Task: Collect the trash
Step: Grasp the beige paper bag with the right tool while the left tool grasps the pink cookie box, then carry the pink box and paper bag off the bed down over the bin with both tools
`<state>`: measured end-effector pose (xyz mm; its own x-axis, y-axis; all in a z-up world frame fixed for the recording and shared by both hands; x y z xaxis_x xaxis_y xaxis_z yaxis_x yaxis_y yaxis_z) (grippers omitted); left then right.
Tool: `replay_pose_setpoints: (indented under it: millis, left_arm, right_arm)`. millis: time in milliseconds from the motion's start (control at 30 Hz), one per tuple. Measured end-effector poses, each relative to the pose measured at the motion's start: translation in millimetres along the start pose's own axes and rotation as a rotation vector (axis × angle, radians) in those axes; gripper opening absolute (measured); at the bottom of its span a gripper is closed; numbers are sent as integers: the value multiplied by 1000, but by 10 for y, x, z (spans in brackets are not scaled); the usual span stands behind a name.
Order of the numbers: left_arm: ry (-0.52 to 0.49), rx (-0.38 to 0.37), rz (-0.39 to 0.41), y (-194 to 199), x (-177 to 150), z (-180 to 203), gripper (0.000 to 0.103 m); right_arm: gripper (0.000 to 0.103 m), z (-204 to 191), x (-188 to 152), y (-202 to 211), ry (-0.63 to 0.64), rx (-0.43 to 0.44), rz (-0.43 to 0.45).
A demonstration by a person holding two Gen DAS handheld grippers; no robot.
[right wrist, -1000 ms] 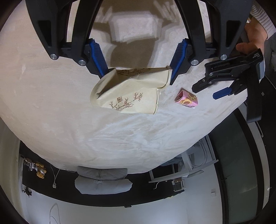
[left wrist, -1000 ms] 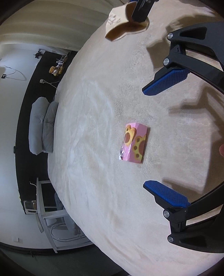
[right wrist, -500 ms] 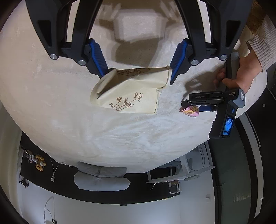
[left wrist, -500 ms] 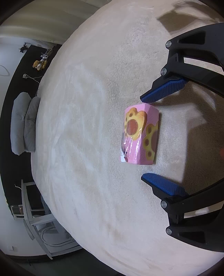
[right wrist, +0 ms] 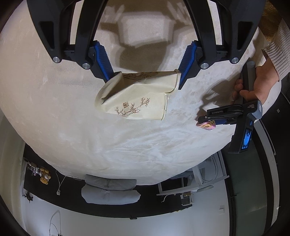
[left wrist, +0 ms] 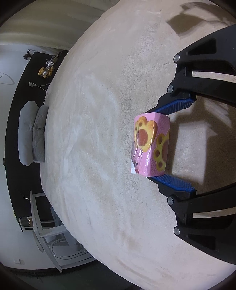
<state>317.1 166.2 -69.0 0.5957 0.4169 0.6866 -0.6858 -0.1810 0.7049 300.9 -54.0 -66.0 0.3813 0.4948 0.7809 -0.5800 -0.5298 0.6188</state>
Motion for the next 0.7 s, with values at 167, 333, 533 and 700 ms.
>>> replay_pose_setpoints:
  millis: [167,333,533,700]
  left_arm:
    - [-13,-30,11,222,-89,106,60]
    - [-4,-67,30,530,-185,168,60]
    - [-41,-120,75,954,-321,330,60]
    - [-64,-178,96,1233,-496,481,60]
  right_arm:
    - [67,-1,-37,103,-25,-2,10]
    - [67,-10,-103,228,-43,-12,16]
    - [67,-16,-224,381,-71,-7,22]
    - [67,-95,-364,526,-83,0,24]
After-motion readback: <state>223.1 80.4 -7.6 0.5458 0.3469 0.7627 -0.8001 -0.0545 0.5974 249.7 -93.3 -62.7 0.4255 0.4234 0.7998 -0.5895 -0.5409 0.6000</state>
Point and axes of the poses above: each gripper's, at about its wrist camera, not at the fingertips, and y roughly against the way its jaws point, z to its right, x to its top, the point moved 2 cm from there along -y, roughly the way its jaws point, and after that the axes turned 12 degrees about y, right-handed, at the moved point
